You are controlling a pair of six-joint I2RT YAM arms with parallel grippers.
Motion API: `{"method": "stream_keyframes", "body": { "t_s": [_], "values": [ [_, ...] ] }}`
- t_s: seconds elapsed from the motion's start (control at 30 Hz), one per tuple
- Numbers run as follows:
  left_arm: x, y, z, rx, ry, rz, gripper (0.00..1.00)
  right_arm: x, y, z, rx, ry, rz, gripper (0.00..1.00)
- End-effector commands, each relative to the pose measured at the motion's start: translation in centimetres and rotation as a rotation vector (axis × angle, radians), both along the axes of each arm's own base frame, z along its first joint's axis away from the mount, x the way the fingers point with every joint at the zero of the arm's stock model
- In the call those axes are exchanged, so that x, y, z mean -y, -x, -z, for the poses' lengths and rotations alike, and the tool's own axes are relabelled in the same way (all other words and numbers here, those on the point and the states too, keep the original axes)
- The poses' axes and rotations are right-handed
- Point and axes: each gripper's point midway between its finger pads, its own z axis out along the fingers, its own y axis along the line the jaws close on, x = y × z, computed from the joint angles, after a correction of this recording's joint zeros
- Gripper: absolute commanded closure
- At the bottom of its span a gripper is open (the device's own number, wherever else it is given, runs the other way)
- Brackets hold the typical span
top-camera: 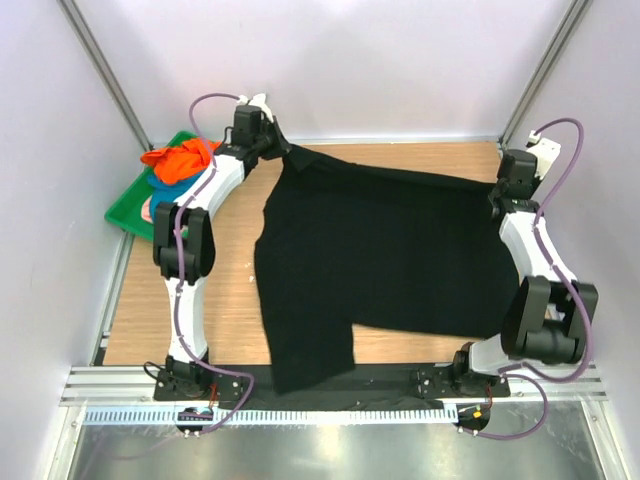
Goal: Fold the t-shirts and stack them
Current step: Flatten the tshirt out, then fold the tshirt
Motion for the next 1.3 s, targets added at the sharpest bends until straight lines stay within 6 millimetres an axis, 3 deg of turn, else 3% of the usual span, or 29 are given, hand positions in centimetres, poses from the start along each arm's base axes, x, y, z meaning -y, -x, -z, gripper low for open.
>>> {"method": "stream_keyframes", "body": {
  "t_s": [0.0, 0.03, 0.13, 0.2, 0.53, 0.73, 0.77, 0.83, 0.87, 0.9, 0.93, 0.97, 1.03, 1.07, 1.27],
  "values": [
    [0.1, -3.4, -7.2, 0.212, 0.071, 0.014, 1.00, 1.1, -3.9, -2.2, 0.141, -0.001, 0.000, 0.98],
    [0.3, -4.0, -5.8, 0.193, 0.069, 0.016, 1.00, 1.1, -4.5, -1.4, 0.127, -0.008, -0.006, 0.99],
    [0.5, -4.9, -5.6, 0.197, 0.078, 0.015, 1.00, 1.1, -6.1, 0.9, 0.070, -0.017, -0.030, 0.99],
    [0.6, -5.6, -4.3, 0.180, 0.083, 0.010, 1.00, 1.3, -6.8, 2.0, 0.049, -0.020, -0.032, 0.99],
    [1.5, -6.1, -4.0, 0.154, 0.147, 0.010, 1.00, 2.2, -8.3, 4.0, 0.007, -0.082, 0.001, 0.98],
    [2.4, -5.2, -3.8, 0.125, 0.174, 0.008, 1.00, 4.3, -10.6, 4.6, 0.061, -0.144, 0.033, 0.99],
    [2.7, -4.8, -3.1, 0.111, 0.168, 0.009, 1.00, 4.6, -11.5, 3.7, 0.090, -0.145, 0.030, 0.99],
    [2.6, -4.6, -3.1, 0.106, 0.166, -0.006, 1.00, 4.5, -13.0, 4.5, 0.097, -0.163, 0.008, 0.99],
    [2.5, -4.6, -3.0, 0.103, 0.170, -0.016, 1.00, 4.6, -14.3, 2.9, 0.138, -0.162, -0.004, 0.99],
    [2.5, -4.5, -2.8, 0.096, 0.173, -0.017, 1.00, 4.8, -15.2, 4.2, 0.121, -0.171, -0.009, 0.99],
    [2.5, -4.5, -3.0, 0.095, 0.179, -0.017, 1.00, 4.7, -15.9, 4.1, 0.126, -0.180, -0.020, 0.99],
    [2.6, -4.4, -3.0, 0.094, 0.181, -0.016, 1.00, 4.7, -17.1, 2.8, 0.153, -0.180, -0.043, 0.99],
    [2.5, -4.5, -3.2, 0.101, 0.183, -0.024, 1.00, 4.6, -18.1, 3.7, 0.148, -0.198, -0.053, 0.99],
    [2.5, -4.6, -3.1, 0.104, 0.183, -0.025, 1.00, 4.5, -18.8, 2.8, 0.172, -0.202, -0.066, 0.99],
    [2.7, -4.9, -3.5, 0.118, 0.200, -0.020, 1.00, 4.3, -20.6, 2.4, 0.231, -0.247, -0.074, 0.99]
  ]
}}
